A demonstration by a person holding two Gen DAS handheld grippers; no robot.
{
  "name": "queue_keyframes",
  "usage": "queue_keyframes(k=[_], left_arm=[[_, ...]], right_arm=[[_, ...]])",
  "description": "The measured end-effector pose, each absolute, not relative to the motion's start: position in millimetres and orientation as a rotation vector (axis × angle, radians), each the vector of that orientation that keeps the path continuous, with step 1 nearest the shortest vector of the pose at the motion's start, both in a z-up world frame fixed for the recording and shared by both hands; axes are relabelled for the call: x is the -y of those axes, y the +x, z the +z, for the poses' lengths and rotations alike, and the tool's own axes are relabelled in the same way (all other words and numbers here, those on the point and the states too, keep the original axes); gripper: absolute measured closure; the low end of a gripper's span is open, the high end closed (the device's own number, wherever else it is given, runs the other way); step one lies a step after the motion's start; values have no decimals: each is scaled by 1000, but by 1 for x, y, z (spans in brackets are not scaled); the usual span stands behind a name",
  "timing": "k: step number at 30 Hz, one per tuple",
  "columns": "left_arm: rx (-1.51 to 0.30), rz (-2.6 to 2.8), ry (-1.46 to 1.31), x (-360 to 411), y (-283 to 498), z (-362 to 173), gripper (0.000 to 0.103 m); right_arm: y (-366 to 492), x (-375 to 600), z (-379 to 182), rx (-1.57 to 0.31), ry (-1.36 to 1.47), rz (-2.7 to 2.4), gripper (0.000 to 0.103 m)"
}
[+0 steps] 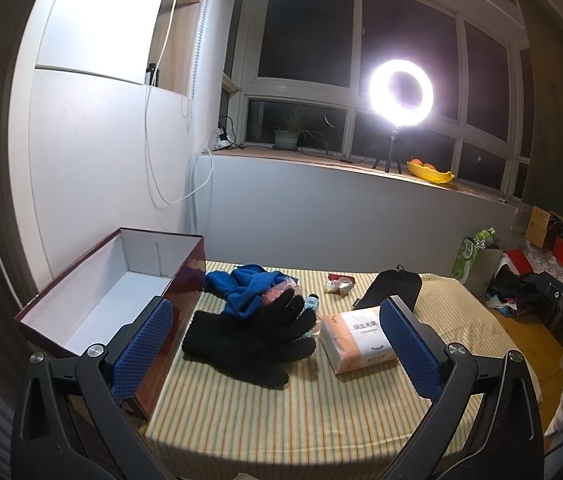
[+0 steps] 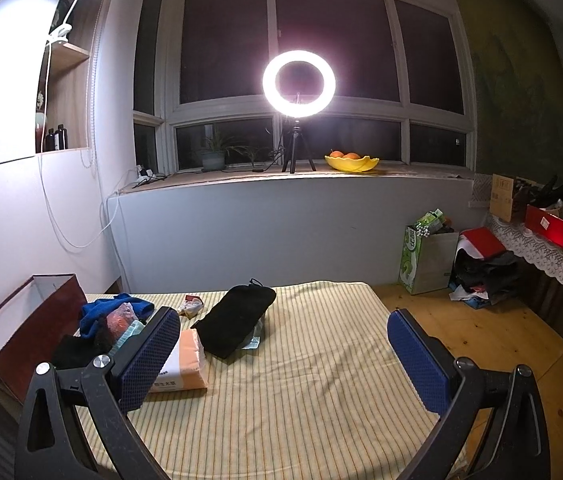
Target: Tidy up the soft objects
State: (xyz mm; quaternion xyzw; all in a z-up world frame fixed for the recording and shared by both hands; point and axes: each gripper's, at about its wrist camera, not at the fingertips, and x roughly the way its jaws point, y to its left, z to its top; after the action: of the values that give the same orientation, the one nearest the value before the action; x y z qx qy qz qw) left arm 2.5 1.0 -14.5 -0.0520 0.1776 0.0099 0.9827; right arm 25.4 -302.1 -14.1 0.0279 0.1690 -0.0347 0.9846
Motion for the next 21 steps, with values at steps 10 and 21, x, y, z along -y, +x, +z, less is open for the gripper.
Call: queue_keyframes(k=[10,21], left_arm=[[-362,16,-103,1,2,-14,0],[-366,17,-106,0,3,-14,0]], right_arm=[[25,302,-16,-342,56,-73,1],[24,303,-20,-347,58,-75,0]])
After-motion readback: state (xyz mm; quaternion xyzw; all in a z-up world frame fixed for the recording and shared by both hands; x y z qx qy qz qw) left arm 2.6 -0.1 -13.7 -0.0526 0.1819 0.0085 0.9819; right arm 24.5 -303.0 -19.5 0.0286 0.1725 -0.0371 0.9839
